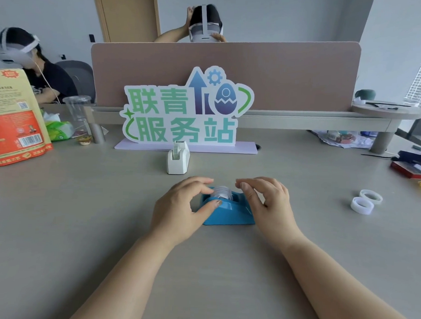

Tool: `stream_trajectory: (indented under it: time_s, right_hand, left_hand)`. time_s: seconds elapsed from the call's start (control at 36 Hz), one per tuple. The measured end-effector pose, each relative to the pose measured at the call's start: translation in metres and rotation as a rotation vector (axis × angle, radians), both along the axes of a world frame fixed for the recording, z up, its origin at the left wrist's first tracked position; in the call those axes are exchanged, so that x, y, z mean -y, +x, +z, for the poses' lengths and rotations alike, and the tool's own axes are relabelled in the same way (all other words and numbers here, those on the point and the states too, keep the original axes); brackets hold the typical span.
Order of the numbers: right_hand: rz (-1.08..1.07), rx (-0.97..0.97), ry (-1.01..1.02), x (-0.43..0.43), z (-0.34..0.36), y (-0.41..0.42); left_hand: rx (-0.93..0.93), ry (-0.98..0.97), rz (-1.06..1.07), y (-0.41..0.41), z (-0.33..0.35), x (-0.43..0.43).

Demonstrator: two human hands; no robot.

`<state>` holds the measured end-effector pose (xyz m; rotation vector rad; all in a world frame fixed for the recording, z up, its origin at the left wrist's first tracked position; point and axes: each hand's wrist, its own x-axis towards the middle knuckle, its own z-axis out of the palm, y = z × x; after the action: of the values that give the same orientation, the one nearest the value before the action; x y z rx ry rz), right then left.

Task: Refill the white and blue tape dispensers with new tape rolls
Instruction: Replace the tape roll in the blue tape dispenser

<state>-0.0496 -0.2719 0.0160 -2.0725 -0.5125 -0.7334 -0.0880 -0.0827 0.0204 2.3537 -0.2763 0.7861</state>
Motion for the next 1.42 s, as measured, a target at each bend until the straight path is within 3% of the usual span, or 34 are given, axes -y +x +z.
stream_trajectory:
  time_s: [0.19, 0.47, 0.83, 1.42]
  right_hand:
    - [0.028, 0.025, -0.02, -0.001, -0.003, 0.001]
    - [0.045, 0.039, -0.06, -0.001, -0.003, 0.001]
    - [0.114, -0.04, 0.054, -0.008, 0.002, 0.007]
    - [-0.041, 0.016, -0.127, -0.018, 0.002, 0.004]
  left_hand:
    - [-0.016, 0.091, -0.027, -0.003, 0.001, 0.005]
    - [-0.027, -0.014, -0.038, -0.001, -0.002, 0.006]
    - [-0.049, -0.057, -0.077, 0.001, -0.002, 0.006]
    - [-0.074, -0.09, -0.066, 0.004, -0.007, 0.008]
